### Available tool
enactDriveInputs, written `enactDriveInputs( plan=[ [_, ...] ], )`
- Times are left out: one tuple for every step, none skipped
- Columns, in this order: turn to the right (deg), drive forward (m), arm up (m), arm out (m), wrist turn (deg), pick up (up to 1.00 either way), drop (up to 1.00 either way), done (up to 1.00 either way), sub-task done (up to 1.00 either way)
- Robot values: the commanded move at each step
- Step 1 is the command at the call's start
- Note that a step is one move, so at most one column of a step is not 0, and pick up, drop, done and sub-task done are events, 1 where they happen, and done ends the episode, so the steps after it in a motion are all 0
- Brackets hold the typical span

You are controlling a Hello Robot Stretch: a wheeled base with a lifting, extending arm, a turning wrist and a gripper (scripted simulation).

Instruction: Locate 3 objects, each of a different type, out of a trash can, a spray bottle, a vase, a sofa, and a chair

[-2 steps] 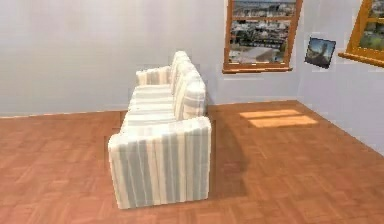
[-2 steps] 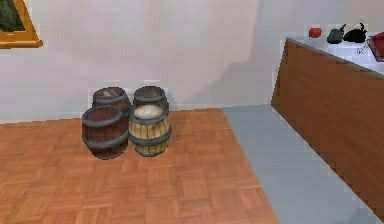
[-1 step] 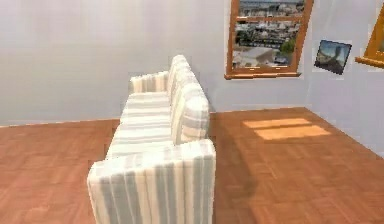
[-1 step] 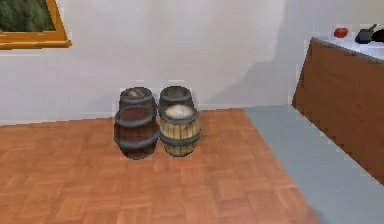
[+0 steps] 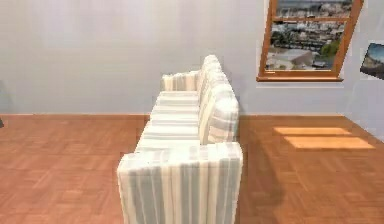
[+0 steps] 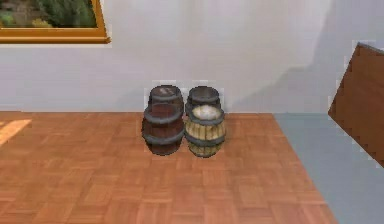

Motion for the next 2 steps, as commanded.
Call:
enactDriveInputs(
  plan=[
    [0.0, 0.00, 0.00, 0.00, 0.0, 0.00, 0.00, 0.00, 1.00],
    [-45.0, 0.00, 0.00, 0.00, 0.0, 0.00, 0.00, 0.00, 0.00]
  ],
)
